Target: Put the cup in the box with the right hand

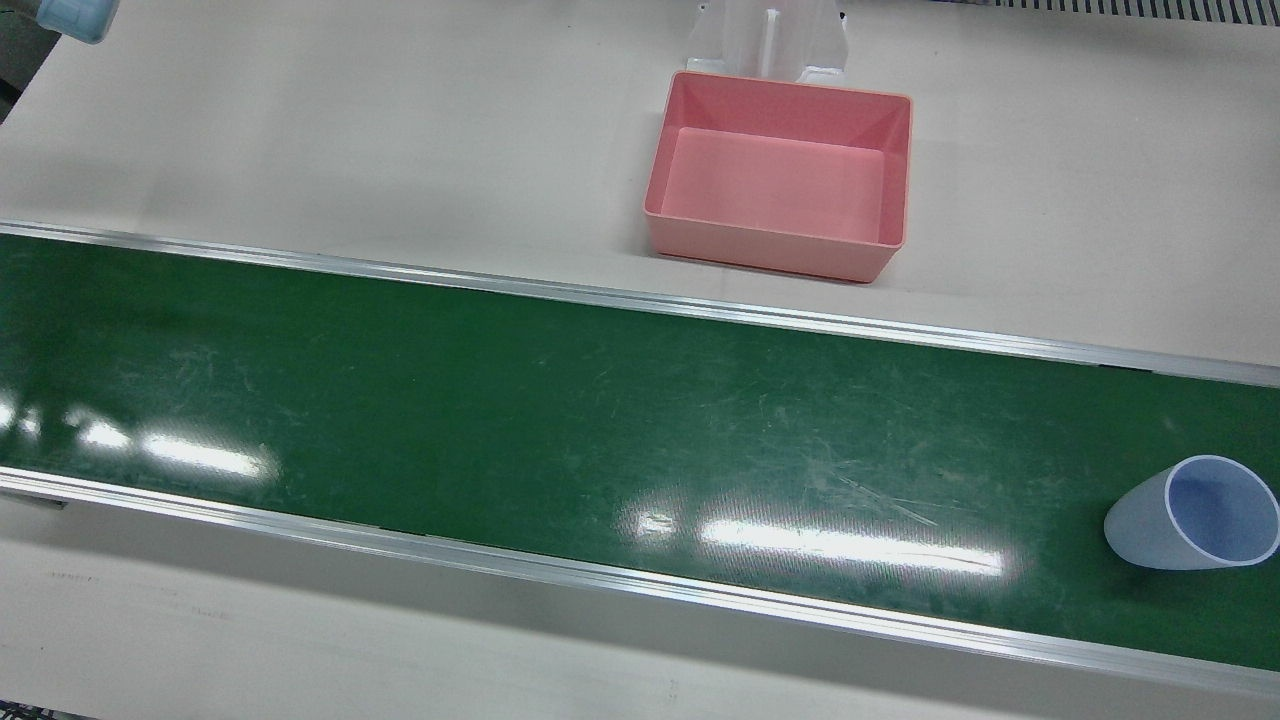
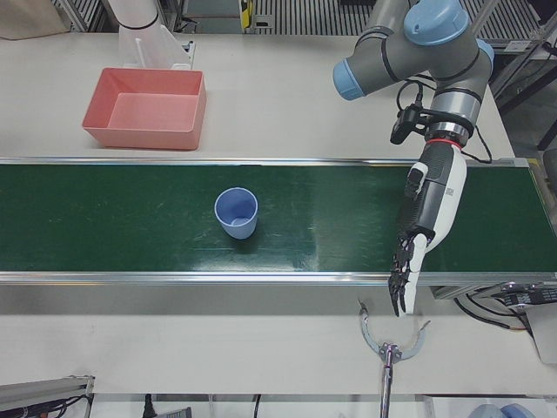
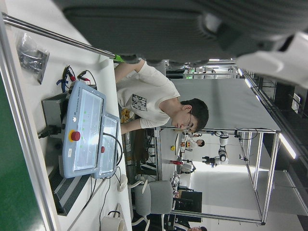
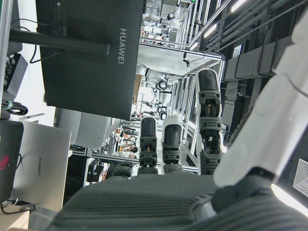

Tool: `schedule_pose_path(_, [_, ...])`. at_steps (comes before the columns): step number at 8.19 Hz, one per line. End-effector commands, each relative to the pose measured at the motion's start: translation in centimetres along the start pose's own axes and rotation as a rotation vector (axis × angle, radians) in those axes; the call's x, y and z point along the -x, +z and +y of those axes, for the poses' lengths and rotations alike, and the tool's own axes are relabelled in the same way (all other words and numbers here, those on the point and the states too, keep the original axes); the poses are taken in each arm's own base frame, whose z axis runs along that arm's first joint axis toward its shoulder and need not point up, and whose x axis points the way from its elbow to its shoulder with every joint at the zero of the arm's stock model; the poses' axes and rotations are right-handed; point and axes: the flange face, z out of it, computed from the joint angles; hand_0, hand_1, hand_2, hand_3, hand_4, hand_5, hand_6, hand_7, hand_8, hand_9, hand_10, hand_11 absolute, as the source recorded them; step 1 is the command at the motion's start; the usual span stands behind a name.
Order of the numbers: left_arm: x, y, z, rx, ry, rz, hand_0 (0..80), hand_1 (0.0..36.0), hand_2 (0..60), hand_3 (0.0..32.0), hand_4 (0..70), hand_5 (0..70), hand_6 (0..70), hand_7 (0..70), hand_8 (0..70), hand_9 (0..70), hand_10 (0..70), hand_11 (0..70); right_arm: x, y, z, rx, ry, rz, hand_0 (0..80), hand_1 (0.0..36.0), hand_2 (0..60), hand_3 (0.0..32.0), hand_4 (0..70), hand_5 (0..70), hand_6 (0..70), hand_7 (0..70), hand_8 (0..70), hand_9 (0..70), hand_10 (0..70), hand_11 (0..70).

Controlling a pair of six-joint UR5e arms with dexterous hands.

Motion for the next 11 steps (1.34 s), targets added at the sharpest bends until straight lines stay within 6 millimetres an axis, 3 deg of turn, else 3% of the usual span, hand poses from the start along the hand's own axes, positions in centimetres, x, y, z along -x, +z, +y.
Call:
schedule_pose_path(1, [0.0, 0.0, 0.0, 0.0, 0.0, 0.0, 0.0, 0.0, 0.0, 0.0, 0.0, 0.0, 0.0, 0.0, 0.0, 0.0, 0.0, 0.0, -6.8, 4.0, 7.4, 0.035, -0.01, 0.016, 50.7, 1.1, 0.0, 0.0, 63.9, 2.2, 17.3, 70.0, 13.0, 31.2, 2.5, 3.8])
schedule_pose_path(2, [0.0, 0.1, 0.1, 0.003, 0.001, 0.0, 0.0, 0.0, 0.0, 0.0, 0.0, 0.0, 0.0, 0.0, 0.0, 0.0, 0.0, 0.0, -9.2, 4.3, 9.7, 0.045, -0.004, 0.023, 50.7, 1.4, 0.0, 0.0, 64.6, 2.1, 17.1, 70.0, 12.5, 30.4, 2.0, 3.1])
schedule_pose_path(4, [0.0, 0.1, 0.1, 0.003, 0.001, 0.0, 0.0, 0.0, 0.0, 0.0, 0.0, 0.0, 0.0, 0.0, 0.0, 0.0, 0.0, 0.0, -15.9, 4.8, 14.0, 0.085, 0.022, 0.033, 51.0, 1.6, 0.0, 0.0, 66.4, 2.1, 16.9, 70.0, 12.7, 30.7, 1.5, 2.3])
schedule_pose_path(7, [-0.1, 0.1, 0.1, 0.001, 0.0, 0.002, 0.0, 0.0, 0.0, 0.0, 0.0, 0.0, 0.0, 0.0, 0.0, 0.0, 0.0, 0.0, -24.0, 2.5, 20.6, 0.062, 0.01, 0.068, 51.9, 2.9, 0.0, 0.0, 70.0, 2.0, 17.8, 70.0, 12.3, 31.8, 0.5, 1.0])
schedule_pose_path(8, [0.0, 0.1, 0.1, 0.001, 0.0, 0.0, 0.0, 0.0, 0.0, 0.0, 0.0, 0.0, 0.0, 0.0, 0.0, 0.0, 0.0, 0.0, -25.6, 2.0, 21.2, 0.046, -0.001, 0.058, 52.1, 2.9, 0.0, 0.0, 69.6, 2.0, 17.4, 70.0, 11.8, 30.9, 0.2, 0.5])
schedule_pose_path(9, [0.0, 0.1, 0.1, 0.003, 0.001, 0.0, 0.0, 0.0, 0.0, 0.0, 0.0, 0.0, 0.0, 0.0, 0.0, 0.0, 0.0, 0.0, -25.5, 2.0, 20.7, 0.038, -0.01, 0.05, 52.1, 2.9, 0.0, 0.0, 70.0, 1.9, 17.5, 70.0, 11.6, 30.7, 0.0, 0.3])
schedule_pose_path(11, [0.0, 0.1, 0.1, 0.003, 0.001, 0.0, 0.0, 0.0, 0.0, 0.0, 0.0, 0.0, 0.0, 0.0, 0.0, 0.0, 0.0, 0.0, -23.3, 2.9, 19.7, 0.025, -0.046, 0.016, 51.5, 1.9, 0.0, 0.0, 70.0, 1.5, 17.9, 70.0, 12.2, 32.1, 0.0, 0.0])
